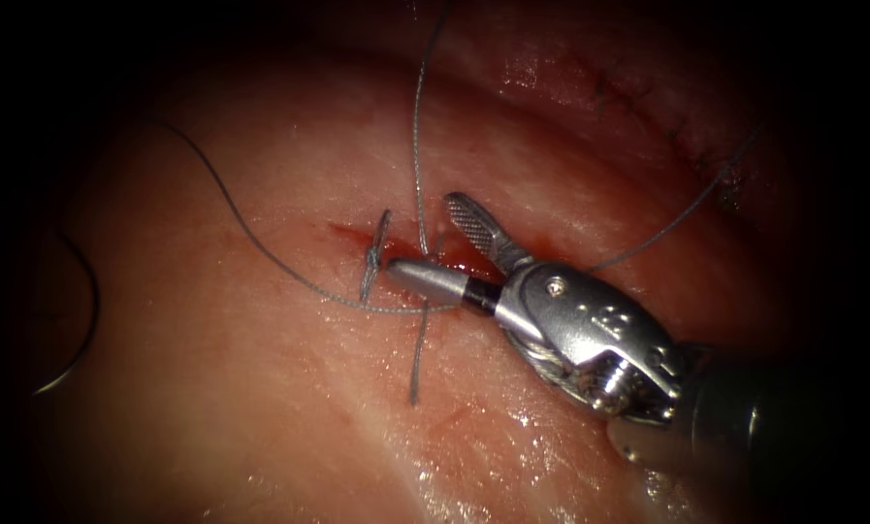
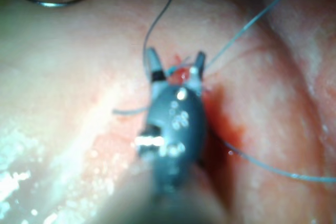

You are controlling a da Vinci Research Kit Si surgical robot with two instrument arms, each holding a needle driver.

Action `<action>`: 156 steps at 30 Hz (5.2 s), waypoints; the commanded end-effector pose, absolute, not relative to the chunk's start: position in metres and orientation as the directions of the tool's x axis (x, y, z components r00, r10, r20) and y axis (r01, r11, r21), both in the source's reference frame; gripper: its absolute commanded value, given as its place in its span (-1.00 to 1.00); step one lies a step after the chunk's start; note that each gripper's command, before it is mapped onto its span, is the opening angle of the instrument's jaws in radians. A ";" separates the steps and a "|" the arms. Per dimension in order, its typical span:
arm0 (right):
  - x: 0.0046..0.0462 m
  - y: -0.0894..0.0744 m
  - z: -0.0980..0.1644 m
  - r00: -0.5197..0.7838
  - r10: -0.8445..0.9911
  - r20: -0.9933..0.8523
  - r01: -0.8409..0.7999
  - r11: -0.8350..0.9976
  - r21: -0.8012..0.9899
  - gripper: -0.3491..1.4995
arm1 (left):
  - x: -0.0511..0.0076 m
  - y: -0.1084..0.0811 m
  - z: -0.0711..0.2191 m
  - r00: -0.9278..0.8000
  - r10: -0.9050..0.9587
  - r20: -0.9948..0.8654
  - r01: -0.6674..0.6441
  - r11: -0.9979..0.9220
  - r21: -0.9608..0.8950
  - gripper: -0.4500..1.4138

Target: Wound Closure

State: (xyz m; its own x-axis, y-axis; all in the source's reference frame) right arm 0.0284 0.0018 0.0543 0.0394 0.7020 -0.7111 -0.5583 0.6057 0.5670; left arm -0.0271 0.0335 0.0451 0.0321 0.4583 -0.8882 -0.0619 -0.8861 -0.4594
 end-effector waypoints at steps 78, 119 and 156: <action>0.0330 0.005 0.058 -0.004 0.664 -0.748 -0.564 0.616 0.549 0.82 | -0.0290 0.029 0.036 0.094 0.413 -0.906 0.045 -0.911 -0.411 -1.00; 0.0212 -0.004 0.052 0.028 0.581 -0.814 -0.559 0.684 0.469 0.98 | -0.0151 0.028 0.059 -0.134 0.591 -0.796 -0.284 -0.792 -0.540 0.75; 0.0220 -0.003 0.052 0.024 0.587 -0.810 -0.565 0.676 0.473 0.98 | -0.0230 -0.003 0.055 -0.268 0.327 -0.906 0.000 -0.941 -0.340 0.19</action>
